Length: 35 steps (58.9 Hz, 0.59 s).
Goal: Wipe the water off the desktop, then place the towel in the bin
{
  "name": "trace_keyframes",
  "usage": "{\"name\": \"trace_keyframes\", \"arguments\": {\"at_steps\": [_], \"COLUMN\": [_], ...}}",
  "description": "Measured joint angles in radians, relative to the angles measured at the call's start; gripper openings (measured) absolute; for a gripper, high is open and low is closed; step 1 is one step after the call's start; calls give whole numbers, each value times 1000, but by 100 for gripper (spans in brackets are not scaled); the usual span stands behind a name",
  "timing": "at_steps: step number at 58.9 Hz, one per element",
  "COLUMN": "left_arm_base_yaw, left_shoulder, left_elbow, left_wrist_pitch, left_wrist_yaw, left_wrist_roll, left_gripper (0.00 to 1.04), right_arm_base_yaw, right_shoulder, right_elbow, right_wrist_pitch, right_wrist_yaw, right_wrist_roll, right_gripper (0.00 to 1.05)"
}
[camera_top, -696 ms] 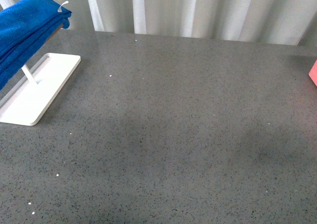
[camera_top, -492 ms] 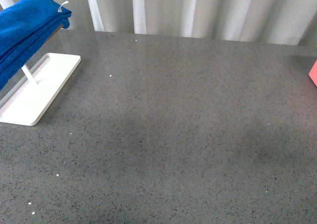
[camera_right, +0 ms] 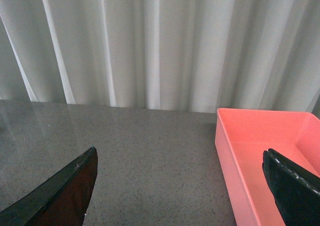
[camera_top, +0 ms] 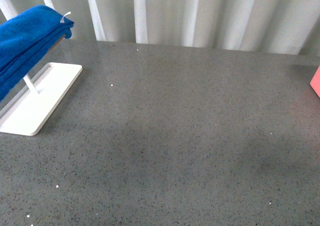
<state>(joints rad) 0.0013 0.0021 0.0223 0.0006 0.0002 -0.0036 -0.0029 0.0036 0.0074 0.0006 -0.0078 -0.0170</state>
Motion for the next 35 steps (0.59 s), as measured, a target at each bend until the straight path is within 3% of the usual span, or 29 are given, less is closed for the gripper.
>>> {"name": "trace_keyframes", "arguments": {"at_steps": [35], "left_arm_base_yaw": [0], "left_shoulder": [0], "left_elbow": [0], "left_wrist_pitch": [0], "left_wrist_yaw": [0], "left_wrist_roll": [0], "left_gripper": [98], "right_arm_base_yaw": [0], "right_shoulder": [0], "right_elbow": [0], "right_wrist_pitch": [0], "right_wrist_yaw": [0], "right_wrist_roll": [0], "right_gripper": [98]}}
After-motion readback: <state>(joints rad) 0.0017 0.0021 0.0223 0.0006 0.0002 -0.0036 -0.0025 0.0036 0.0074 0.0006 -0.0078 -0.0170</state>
